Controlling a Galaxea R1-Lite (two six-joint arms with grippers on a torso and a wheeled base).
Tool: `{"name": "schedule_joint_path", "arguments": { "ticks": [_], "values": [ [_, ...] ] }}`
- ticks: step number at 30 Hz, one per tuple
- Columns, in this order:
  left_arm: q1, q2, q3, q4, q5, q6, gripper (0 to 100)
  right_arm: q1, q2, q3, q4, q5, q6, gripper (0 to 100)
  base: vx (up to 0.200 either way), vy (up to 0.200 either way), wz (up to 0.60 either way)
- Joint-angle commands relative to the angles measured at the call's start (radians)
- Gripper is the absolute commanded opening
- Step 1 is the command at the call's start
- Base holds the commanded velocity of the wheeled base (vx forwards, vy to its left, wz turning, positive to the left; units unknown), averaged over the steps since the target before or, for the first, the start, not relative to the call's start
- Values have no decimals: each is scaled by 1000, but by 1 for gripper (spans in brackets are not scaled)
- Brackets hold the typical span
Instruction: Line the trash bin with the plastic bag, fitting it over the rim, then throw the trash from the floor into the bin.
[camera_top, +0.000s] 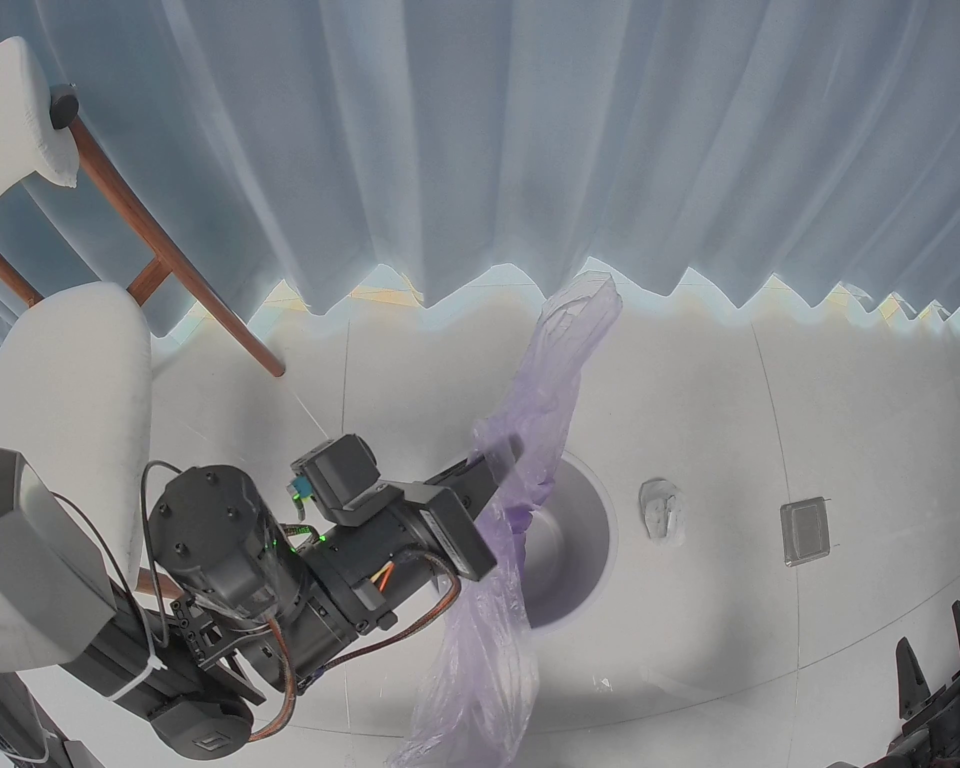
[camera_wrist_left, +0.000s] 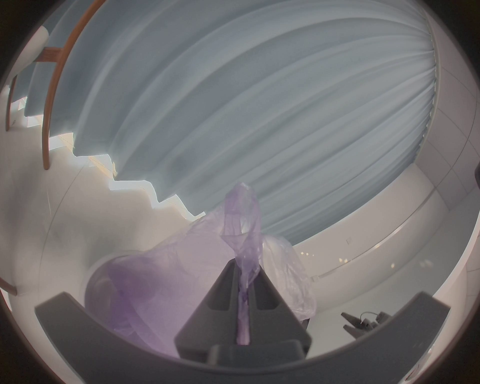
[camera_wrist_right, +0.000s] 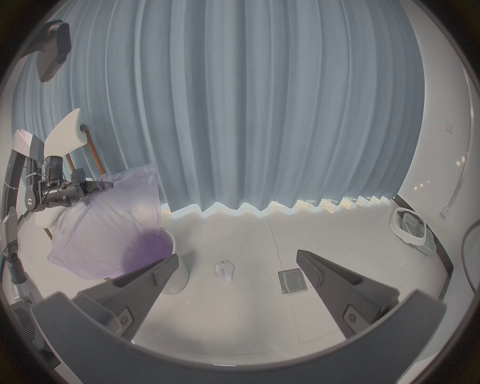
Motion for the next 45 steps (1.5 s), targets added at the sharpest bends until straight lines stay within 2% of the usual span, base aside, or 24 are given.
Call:
{"name": "schedule_joint_path", "arguments": {
  "ticks": [1,6,22,27,29,38,43,45],
  "values": [
    [-1,-51,109,-1,-35,30,0,1,-17,18,-1,1,-1,100,0,200,0],
    [-3,-20,97,-1,-40,32,0,1,-17,18,-1,1,2,100,0,200,0],
    [3,55,74,-2,-32,52,0,1,-17,18,-2,2,4,100,0,0,0],
    [32,9,140,-1,-40,55,0,1,-17,18,-1,2,4,100,0,0,0],
    [37,-25,164,-1,-48,79,0,0,-17,18,-1,2,2,100,200,0,0],
    [29,-17,167,-1,-48,82,0,1,-17,18,-1,2,2,100,200,0,0],
    [-6,24,97,-1,-38,82,0,1,-17,18,-1,2,1,100,40,0,0],
    [-37,66,86,-1,-12,82,0,1,-17,18,-1,4,1,100,0,0,0]
  ]
}}
